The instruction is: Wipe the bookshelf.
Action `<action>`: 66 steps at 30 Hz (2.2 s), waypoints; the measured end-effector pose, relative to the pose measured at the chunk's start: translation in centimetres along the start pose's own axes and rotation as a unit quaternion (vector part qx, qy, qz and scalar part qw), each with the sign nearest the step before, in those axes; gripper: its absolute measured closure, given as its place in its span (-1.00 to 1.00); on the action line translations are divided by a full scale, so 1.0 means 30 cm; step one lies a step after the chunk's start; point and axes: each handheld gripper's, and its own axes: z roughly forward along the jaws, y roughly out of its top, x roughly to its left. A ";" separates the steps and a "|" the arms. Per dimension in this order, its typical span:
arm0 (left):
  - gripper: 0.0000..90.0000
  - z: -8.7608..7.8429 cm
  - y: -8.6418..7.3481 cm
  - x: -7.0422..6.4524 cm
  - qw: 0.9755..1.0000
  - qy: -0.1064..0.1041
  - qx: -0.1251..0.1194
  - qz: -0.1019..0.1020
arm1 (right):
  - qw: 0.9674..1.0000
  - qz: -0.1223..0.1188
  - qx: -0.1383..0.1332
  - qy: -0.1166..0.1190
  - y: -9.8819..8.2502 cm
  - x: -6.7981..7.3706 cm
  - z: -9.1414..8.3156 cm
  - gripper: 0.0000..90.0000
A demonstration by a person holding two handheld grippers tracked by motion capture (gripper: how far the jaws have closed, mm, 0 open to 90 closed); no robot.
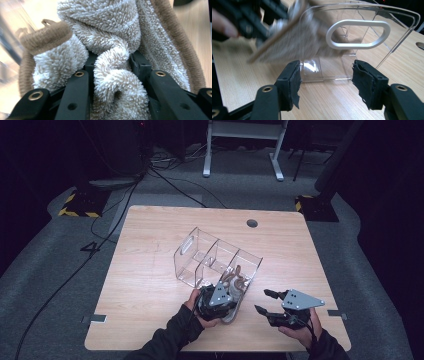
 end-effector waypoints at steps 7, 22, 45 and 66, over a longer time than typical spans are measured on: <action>0.46 -0.026 0.109 0.043 0.999 0.017 -0.052 -0.004 | 1.000 -0.001 -0.002 -0.002 0.003 0.002 -0.004 -0.11; 0.48 0.123 -0.026 0.021 0.999 0.049 0.016 0.009 | 1.000 -0.010 -0.001 0.008 0.010 0.025 0.002 -0.12; 0.46 0.062 -0.111 -0.052 0.996 -0.024 0.077 0.027 | 1.000 -0.014 -0.016 0.010 0.022 0.026 -0.016 -0.12; 0.38 -0.047 0.152 0.036 0.998 -0.007 -0.069 -0.006 | 1.000 -0.018 -0.007 0.008 0.015 0.025 -0.011 -0.12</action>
